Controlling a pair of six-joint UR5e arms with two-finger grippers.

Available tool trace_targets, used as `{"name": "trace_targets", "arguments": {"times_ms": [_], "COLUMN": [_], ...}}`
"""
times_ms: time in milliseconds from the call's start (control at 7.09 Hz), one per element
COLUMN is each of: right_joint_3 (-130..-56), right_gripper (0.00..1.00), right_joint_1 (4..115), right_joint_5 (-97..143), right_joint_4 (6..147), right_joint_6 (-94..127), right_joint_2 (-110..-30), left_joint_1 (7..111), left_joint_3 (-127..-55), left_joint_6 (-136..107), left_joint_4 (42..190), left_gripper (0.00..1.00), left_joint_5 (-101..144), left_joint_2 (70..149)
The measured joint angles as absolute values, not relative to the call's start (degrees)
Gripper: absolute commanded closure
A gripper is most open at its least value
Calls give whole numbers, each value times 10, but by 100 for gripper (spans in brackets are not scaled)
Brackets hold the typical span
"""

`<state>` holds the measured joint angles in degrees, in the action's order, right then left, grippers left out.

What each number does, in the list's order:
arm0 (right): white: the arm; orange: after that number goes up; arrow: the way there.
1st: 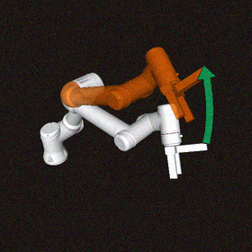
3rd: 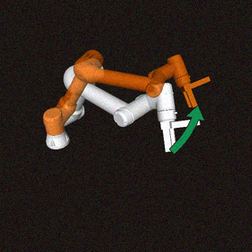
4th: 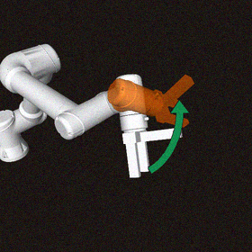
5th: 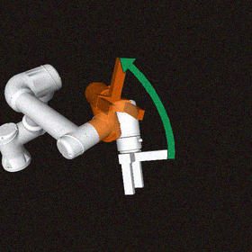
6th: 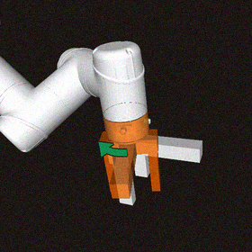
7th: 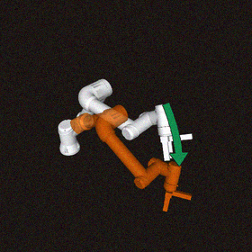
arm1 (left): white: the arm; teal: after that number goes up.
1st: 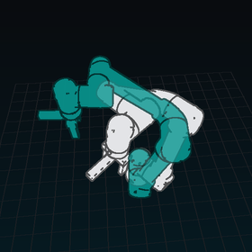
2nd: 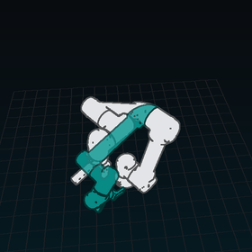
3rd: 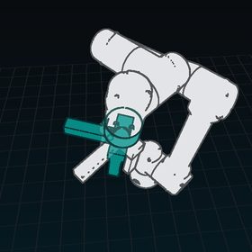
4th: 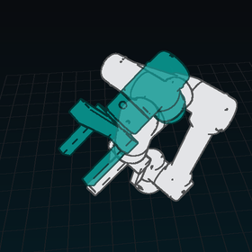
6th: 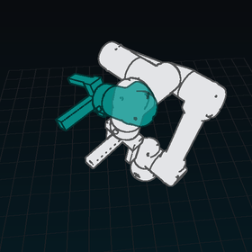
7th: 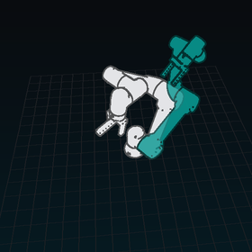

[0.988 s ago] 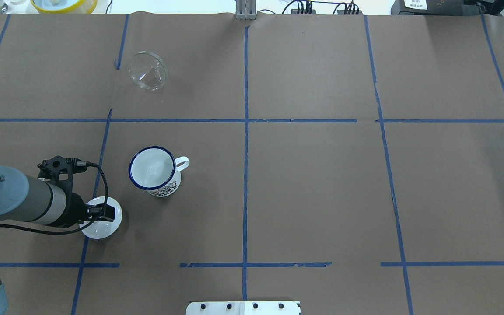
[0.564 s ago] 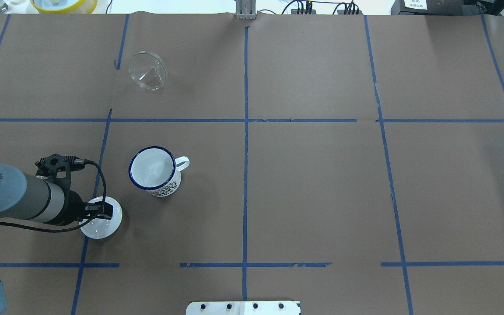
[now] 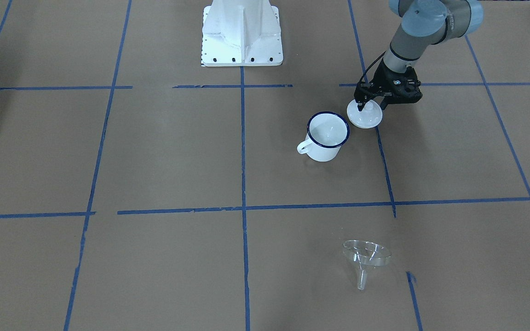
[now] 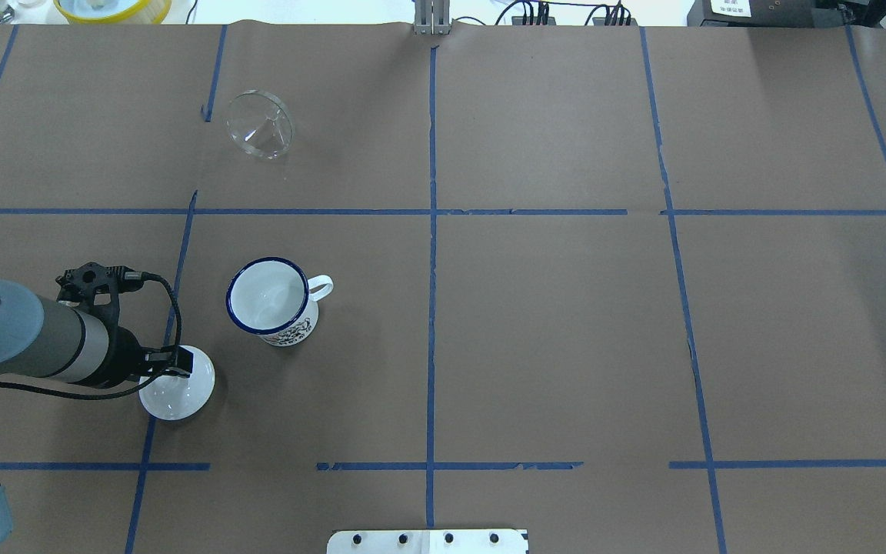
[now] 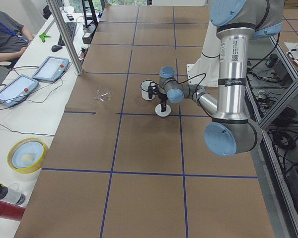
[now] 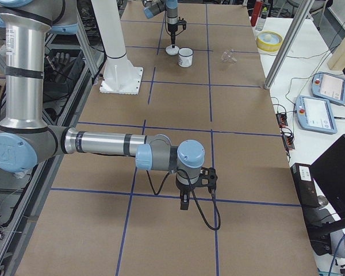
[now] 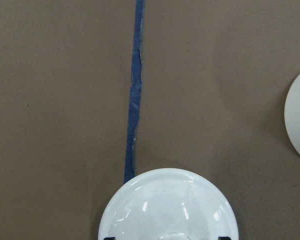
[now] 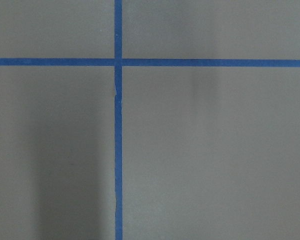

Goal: Remove funnel from cup
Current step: 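Lift the white funnel with the left gripper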

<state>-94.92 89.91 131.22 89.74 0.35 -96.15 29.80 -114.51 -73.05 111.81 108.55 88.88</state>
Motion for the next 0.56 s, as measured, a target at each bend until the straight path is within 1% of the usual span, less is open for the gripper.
{"name": "trace_targets", "arguments": {"times_ms": [564], "right_joint_3": [-949], "right_gripper": [0], "right_joint_1": [899], "right_joint_5": [1312], "right_joint_4": [897], "right_joint_6": [4], "right_joint_2": [-962], "left_joint_1": [298], "left_joint_3": [-1140], "left_joint_6": [-731], "left_joint_4": [1118], "left_gripper": [25], "left_joint_5": [1086], "left_joint_2": [897]}}
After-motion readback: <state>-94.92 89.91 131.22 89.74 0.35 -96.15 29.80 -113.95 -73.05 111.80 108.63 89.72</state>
